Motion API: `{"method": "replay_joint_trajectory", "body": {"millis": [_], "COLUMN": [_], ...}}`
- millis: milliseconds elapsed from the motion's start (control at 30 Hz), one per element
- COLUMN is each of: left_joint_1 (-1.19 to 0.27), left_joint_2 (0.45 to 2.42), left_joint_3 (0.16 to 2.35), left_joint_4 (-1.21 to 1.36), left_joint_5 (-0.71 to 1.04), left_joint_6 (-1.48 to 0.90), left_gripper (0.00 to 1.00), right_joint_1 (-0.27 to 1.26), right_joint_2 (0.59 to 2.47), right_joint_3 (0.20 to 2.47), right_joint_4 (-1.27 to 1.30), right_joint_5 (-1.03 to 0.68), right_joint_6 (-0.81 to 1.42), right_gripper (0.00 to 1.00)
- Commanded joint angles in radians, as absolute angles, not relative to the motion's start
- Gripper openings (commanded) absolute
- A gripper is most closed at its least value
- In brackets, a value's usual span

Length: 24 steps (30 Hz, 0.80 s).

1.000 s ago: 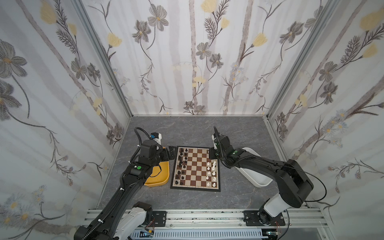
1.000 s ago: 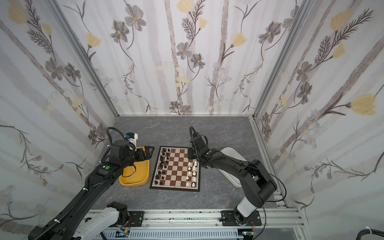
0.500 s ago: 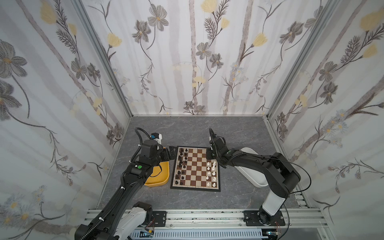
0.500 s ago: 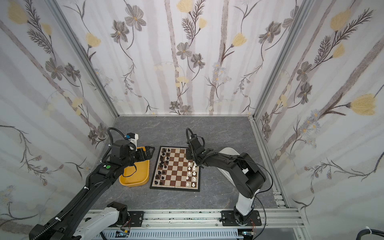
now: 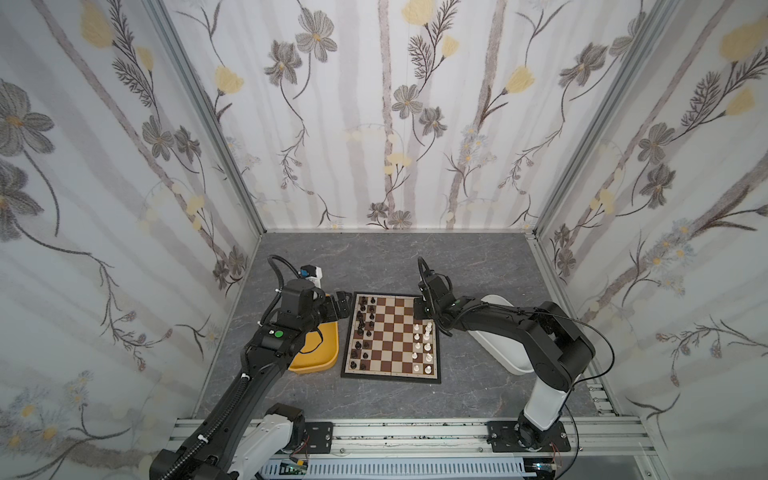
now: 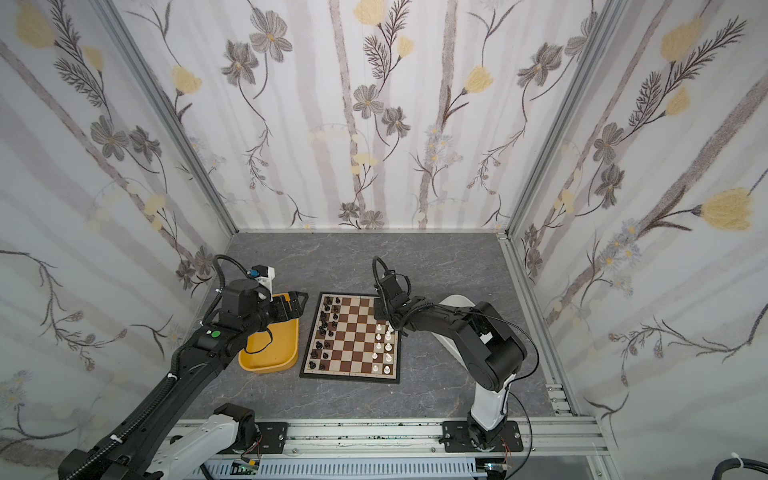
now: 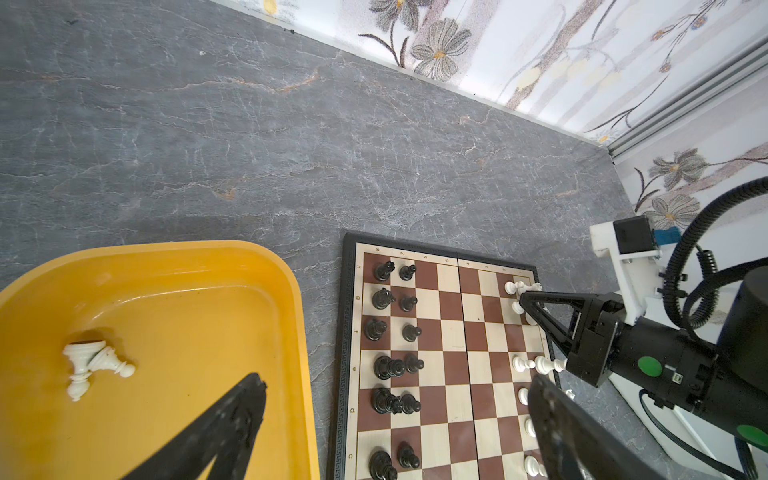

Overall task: Set up the chess pieces on the board
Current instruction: 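Lower the white pawn onto a square beside the white pieces with the right gripper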

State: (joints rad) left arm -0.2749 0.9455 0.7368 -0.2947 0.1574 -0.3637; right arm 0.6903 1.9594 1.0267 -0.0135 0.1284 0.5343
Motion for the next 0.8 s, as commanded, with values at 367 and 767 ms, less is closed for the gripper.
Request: {"method": "replay_joint_trajectory", "body": {"millis": [367, 767], "left_joint_1": [-0.268, -0.268], "left_joint_2": [0.943, 0.955], "left_joint_3": [0.739, 0.736], "left_joint_4": [-0.266, -0.261], "left_joint_5": [0.141, 0.143], "left_joint_6": [-0.364, -0.367], "left_gripper": [1.0, 1.0], "right_joint_1": [0.692, 0.698], "right_joint_2": [1.976, 1.956], "right_joint_3": [1.045, 1.02], "right_joint_4": [-0.023, 0.004], "right_joint_5": [0.11, 0.114], "right_joint_6": [0.541, 0.535], "right_gripper": [0.1, 0.23]}}
